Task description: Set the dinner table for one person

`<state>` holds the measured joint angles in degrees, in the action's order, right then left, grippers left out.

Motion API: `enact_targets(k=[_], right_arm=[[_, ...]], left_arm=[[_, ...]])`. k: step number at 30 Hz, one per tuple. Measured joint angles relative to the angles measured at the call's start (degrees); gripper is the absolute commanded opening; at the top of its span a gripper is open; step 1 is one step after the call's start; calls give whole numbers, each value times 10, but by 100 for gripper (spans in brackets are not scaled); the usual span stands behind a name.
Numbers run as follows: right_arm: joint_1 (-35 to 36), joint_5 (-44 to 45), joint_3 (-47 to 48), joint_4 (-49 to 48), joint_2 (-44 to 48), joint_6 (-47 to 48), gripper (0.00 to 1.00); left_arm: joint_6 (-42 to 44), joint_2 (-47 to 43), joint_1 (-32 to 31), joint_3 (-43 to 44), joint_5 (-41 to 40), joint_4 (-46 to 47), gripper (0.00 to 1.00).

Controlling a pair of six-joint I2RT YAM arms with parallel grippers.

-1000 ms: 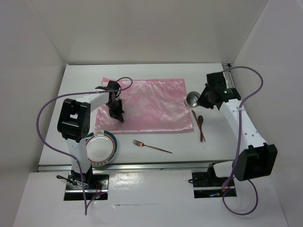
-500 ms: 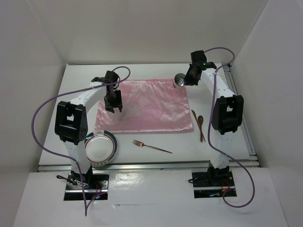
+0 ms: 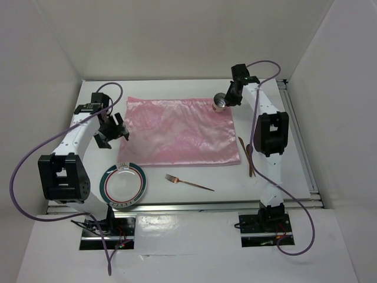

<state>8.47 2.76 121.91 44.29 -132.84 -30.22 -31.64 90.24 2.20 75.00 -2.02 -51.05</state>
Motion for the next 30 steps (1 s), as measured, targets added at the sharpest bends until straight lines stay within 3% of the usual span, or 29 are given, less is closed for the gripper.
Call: enact_targets(k=[3,4,5,8,11,17,22,26,30], right_arm=[[0,0,1,6,-7,1,11],[0,0,2,8,-9,1,19],[0,0,4,11,-10,1,37],[0,-4,13,12,-10,1,65],[0,-6,25,13,-10,7,76],[3,-7,8,5,35,12,77],[28,-68,-195,-70,235,29,77],[142,-158,-360,-171,386,30,77],[293,-242,-459,-261,399,20,80]], left_arm=[[-1,-2,6,-3,4,-6,94],[-1,-2,8,-3,4,-6,95],[-1,-3,9,-1,4,-9,97],[2,-4,10,16,6,-20,99],[4,-4,10,46,6,-30,100],[15,-4,14,120,1,-48,100],[18,-4,22,184,-2,-63,100],[20,-13,25,213,-6,-69,100],[30,-29,26,219,-7,-73,100]])
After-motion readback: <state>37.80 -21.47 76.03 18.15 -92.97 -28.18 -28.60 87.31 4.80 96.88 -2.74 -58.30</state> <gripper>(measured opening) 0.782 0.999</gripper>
